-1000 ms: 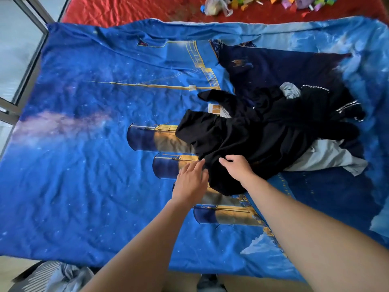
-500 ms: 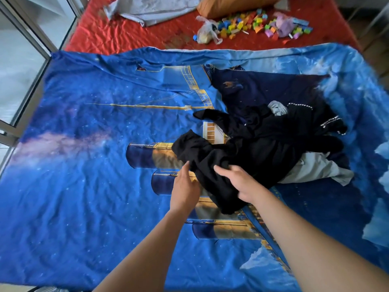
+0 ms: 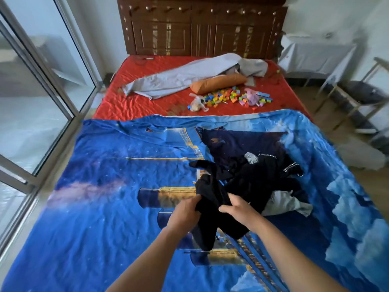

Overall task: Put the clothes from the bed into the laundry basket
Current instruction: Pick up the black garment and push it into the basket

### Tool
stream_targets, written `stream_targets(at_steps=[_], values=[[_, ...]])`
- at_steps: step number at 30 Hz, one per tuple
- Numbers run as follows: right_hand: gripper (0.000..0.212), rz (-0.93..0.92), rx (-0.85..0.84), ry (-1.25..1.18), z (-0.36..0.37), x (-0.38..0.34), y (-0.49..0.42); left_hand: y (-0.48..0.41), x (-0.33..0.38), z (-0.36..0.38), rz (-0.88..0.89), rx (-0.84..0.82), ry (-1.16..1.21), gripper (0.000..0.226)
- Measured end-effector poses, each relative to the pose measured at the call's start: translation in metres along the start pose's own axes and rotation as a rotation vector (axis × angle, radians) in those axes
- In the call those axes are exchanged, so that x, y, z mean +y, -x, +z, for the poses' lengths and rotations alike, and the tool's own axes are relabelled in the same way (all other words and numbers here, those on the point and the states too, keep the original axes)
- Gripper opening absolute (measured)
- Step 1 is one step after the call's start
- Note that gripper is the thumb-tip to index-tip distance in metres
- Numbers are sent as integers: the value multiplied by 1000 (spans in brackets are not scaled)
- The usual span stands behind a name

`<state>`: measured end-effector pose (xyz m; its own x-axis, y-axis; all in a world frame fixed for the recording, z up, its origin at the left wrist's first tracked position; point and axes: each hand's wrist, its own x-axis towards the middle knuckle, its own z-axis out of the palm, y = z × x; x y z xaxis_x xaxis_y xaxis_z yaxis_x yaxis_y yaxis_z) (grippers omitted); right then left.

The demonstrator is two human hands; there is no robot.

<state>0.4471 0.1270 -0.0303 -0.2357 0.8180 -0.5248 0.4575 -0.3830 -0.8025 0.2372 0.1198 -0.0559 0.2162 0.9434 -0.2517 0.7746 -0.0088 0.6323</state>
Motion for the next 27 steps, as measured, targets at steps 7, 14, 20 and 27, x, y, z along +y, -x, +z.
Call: stream_targets(at_steps=[7,14,20,27], values=[[89,-381,207,287,-36,-148,55,13,133,-155,206,264,35,33],[36,-600,648,592,-97,-314,96,41,258,-296,469,498,96,39],[45,-637,726,382,-119,-419,150,67,248,-343,389,667,257,88],[19,-844,607,40,-101,-516,222,75,209,-285,234,295,390,146]])
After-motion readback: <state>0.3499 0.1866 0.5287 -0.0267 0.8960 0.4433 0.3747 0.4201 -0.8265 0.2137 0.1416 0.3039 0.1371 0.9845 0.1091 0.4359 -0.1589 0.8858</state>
